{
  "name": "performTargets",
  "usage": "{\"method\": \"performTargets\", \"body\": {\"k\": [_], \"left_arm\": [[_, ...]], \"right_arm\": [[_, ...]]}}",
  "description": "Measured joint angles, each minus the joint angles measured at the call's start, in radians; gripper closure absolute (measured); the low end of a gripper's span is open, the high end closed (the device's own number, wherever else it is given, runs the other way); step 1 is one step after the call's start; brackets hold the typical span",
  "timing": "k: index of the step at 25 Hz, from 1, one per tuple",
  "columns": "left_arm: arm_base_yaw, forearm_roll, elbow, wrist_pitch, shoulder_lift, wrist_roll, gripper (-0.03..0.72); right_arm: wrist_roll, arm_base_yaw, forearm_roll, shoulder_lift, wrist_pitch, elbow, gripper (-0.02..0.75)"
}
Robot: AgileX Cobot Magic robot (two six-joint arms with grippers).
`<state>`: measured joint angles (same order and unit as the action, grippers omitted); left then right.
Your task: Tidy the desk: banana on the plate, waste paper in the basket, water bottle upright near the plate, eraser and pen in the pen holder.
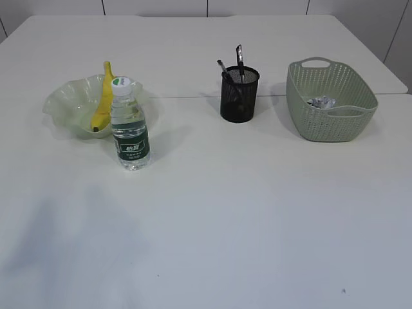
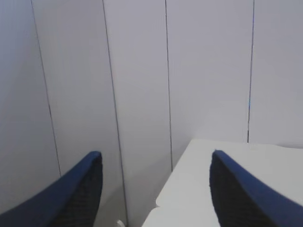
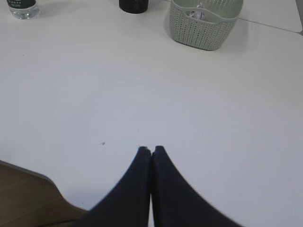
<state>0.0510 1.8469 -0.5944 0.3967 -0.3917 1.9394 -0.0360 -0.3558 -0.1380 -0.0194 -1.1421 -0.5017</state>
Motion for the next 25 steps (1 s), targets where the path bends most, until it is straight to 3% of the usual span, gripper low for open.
{"method": "performTargets", "body": {"k": [12,15,21,25], "left_arm": [[0.0,-0.008,0.019,-0.051,0.009,-0.049,0.193],[0.0,-0.108,0.033,-0.055,0.009,-0.188,0.193],[0.0,-0.477,0.049,-0.194,0.009,-0.536,0.193],[0.0,-0.635,0.071,-0.299,0.009,-0.711,0.192]], "right_arm": [[0.0,0.0,0.0,0.0,0.0,0.0,0.748],[0.0,0.0,0.0,0.0,0.0,0.0,0.748],[0.0,0.0,0.0,0.0,0.0,0.0,0.748],[0.0,0.0,0.0,0.0,0.0,0.0,0.748]]}}
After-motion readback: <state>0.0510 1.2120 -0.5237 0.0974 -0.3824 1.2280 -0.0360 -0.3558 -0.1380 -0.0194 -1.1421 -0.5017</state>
